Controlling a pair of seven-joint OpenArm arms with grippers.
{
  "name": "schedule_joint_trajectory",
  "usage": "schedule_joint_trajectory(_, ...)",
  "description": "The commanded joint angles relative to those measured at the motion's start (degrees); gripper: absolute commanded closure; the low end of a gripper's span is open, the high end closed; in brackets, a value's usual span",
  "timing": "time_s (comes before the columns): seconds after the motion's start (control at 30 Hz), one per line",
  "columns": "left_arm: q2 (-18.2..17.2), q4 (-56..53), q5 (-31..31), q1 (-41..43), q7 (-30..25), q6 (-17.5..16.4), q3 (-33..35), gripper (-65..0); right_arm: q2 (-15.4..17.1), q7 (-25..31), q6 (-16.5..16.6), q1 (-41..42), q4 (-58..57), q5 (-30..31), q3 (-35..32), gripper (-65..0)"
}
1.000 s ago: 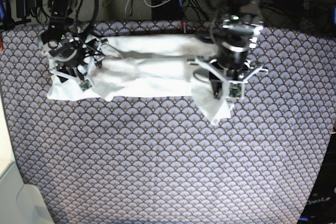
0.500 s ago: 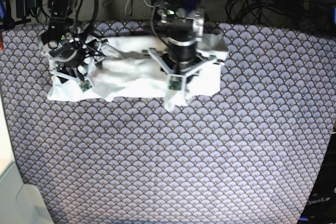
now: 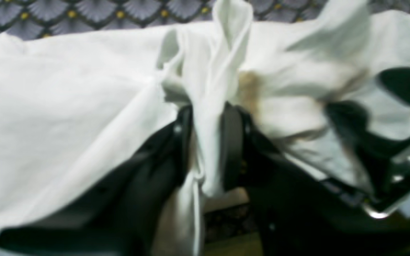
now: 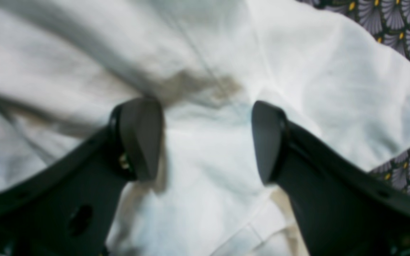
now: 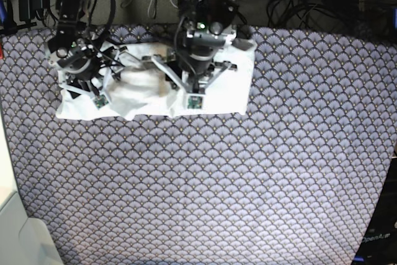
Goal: Fold the T-shirt properly
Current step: 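Grasp the strip end with the left gripper and drag it toward the right gripper, then fold the held strip end over toward the middle with the left gripper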
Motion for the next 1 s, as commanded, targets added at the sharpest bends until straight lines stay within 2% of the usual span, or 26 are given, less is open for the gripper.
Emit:
schedule_joint_trajectory(0.0, 0.03, 1.33, -2.24, -0.47, -1.03, -0.37, 0.33, -16.5, 0.04, -1.47, -0.01, -0.17, -0.48, -1.07, -0.32, -41.3)
schedule_joint_trajectory(0.2, -2.51, 4.23, -10.94, -2.41, -1.21, -0.28, 0.16, -21.5, 0.04, -1.47, -0.01, -0.08, -0.48, -1.07, -0.32, -41.3)
schedule_joint_trajectory(0.3, -2.87, 4.49, -12.88, -3.46, -1.3, -0.28, -0.99, -23.2, 0.04, -1.47, -0.01, 0.44, -0.48, -1.07, -0.32, -41.3)
schedule_joint_trajectory(0.8, -2.51, 5.63, -13.23, -4.96, -1.3, -0.28, -2.48, -23.3, 0.13, -1.47, -0.01, 0.71, -0.48, -1.07, -0.32, -41.3)
schedule_joint_trajectory(0.97, -4.45, 8.18, -13.32, -4.87, -0.94, -0.54, -3.1, -23.4, 0.13, -1.47, -0.01, 0.71, -0.48, -1.07, -0.32, -41.3)
